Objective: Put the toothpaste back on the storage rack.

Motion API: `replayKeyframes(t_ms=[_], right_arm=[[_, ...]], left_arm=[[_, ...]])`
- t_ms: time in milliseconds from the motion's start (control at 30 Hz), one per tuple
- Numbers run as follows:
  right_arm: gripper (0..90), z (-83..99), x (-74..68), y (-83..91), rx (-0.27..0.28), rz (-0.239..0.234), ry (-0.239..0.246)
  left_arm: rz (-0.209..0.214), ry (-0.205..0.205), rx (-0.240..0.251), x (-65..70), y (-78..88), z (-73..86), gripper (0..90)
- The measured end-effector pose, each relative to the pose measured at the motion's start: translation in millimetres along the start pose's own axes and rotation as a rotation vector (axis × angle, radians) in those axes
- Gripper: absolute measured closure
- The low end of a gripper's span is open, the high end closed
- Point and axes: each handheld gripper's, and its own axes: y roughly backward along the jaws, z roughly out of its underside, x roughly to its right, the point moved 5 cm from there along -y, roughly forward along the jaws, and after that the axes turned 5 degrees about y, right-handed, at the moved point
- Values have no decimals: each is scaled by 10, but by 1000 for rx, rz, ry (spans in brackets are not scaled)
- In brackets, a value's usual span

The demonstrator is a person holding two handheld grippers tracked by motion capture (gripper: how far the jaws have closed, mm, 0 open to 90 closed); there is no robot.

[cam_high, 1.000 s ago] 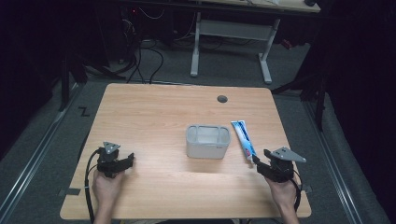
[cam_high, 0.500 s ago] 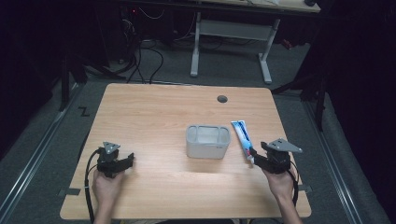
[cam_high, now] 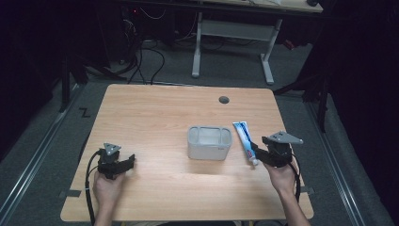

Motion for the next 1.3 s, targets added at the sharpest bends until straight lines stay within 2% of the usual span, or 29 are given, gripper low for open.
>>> replayKeyframes(t_ms=[267,633,933,1233,1300], right_arm=[[460,-112,39,-41,-9,-4,1],[452,-237,102,-143,-51,-9,6],[439,-313,143,-270,-98,-14,5],[421,-374,184,-423,-127,-14,-17],[409,-386,187,-468,-148,-16,-18]], left_arm=[[0,0,0,0,0,0,292],[1,3,3,-2,0,0,291],[4,6,0,-6,4,0,290],[5,6,1,-5,3,0,288],[5,6,2,-5,2,0,288]])
